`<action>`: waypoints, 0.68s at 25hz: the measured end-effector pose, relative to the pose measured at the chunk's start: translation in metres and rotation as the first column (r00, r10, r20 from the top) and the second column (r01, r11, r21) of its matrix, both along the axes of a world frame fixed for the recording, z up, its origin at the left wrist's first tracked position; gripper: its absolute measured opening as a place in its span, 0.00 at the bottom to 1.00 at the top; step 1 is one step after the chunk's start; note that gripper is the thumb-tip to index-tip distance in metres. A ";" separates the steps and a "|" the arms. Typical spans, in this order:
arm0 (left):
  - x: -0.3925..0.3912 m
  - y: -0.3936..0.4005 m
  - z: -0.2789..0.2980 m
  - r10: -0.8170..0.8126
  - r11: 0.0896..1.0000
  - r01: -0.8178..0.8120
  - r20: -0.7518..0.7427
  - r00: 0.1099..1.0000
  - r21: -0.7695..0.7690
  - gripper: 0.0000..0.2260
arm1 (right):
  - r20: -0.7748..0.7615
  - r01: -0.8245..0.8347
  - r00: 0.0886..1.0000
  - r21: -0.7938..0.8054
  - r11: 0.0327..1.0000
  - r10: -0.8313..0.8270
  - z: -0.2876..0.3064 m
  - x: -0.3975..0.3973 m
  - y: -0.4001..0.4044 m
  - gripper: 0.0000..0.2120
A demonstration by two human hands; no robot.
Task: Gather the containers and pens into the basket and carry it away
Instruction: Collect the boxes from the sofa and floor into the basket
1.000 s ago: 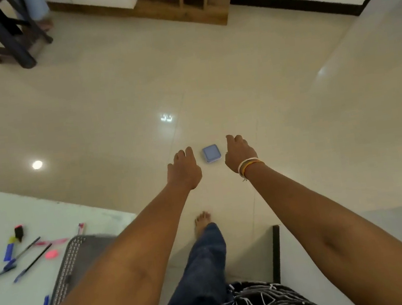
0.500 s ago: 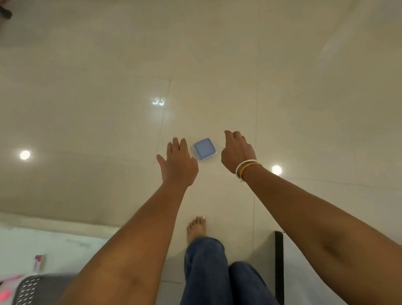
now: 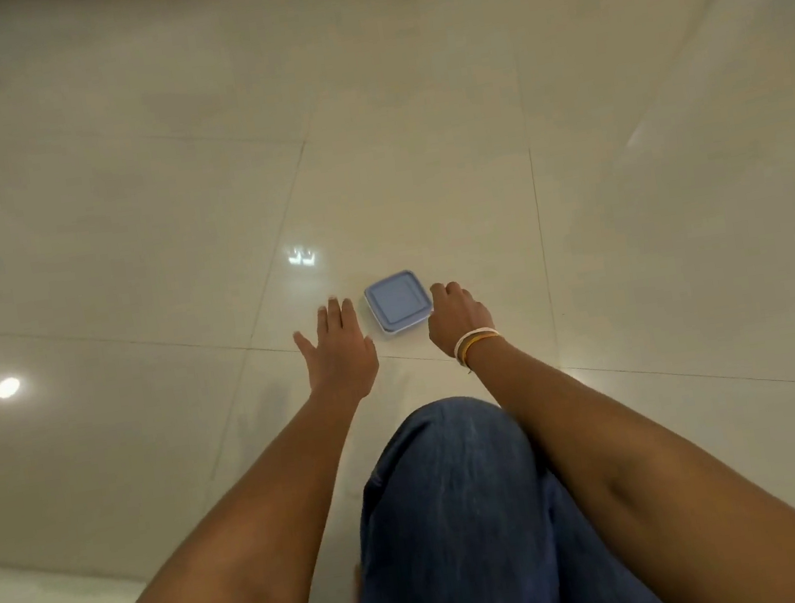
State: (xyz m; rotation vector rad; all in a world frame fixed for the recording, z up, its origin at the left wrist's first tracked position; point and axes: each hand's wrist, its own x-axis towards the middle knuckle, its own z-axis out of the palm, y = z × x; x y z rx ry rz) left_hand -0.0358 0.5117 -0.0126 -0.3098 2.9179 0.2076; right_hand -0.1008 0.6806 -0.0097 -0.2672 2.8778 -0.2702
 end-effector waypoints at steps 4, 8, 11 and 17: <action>0.002 -0.001 -0.064 -0.009 1.000 0.009 0.047 0.999 -0.008 0.29 | 0.122 0.091 0.989 -0.064 0.994 -0.083 -0.052 -0.027 -0.005 0.15; -0.009 -0.004 -0.082 -0.059 0.998 0.059 0.014 0.998 -0.013 0.29 | 0.203 0.228 0.959 -0.134 0.964 -0.198 -0.080 -0.046 -0.009 0.15; -0.023 -0.009 -0.089 -0.053 0.999 0.053 -0.009 0.999 0.011 0.29 | 0.259 0.342 0.920 -0.173 0.924 -0.293 -0.097 -0.058 -0.014 0.16; -0.046 -0.013 -0.106 -0.051 0.999 0.052 -0.027 0.998 0.013 0.29 | 0.352 0.563 0.814 -0.287 0.775 -0.462 -0.113 -0.076 -0.022 0.16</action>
